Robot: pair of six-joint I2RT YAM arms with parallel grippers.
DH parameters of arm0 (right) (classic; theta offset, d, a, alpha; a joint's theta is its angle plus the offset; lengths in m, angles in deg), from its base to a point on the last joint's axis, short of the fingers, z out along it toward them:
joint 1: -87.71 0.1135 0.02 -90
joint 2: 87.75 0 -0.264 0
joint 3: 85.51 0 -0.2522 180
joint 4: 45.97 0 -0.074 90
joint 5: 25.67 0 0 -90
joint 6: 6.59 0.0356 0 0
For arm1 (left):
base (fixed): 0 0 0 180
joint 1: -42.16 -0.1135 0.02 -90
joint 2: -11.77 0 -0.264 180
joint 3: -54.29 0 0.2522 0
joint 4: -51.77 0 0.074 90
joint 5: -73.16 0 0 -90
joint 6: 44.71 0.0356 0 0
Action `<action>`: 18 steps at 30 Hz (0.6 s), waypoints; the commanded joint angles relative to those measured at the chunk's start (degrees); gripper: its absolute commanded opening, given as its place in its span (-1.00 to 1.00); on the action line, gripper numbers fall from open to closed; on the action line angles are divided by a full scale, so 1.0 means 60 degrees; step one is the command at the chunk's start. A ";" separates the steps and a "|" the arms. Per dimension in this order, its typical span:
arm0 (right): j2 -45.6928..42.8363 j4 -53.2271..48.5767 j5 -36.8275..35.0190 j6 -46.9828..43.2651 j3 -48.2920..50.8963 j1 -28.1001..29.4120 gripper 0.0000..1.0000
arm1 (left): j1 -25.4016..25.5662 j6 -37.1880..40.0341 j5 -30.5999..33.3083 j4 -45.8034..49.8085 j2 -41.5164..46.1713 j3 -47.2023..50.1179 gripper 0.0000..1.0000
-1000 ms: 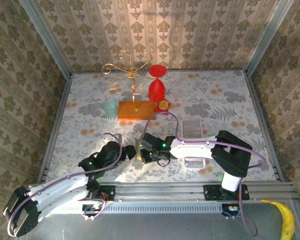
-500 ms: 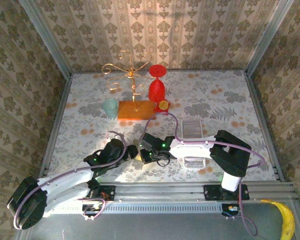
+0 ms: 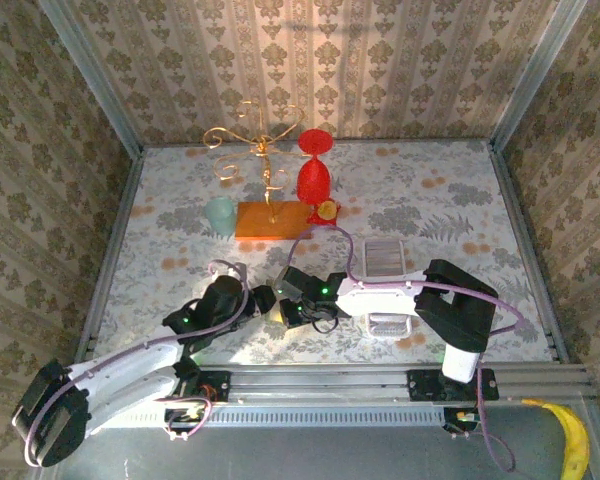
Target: Put the credit cards into the card holder
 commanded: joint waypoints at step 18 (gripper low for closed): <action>-0.1311 -0.0920 -0.1831 0.0614 0.0550 0.0030 -0.33 | -0.0016 0.0134 -0.0299 -0.0339 -0.0638 -0.0099 -0.84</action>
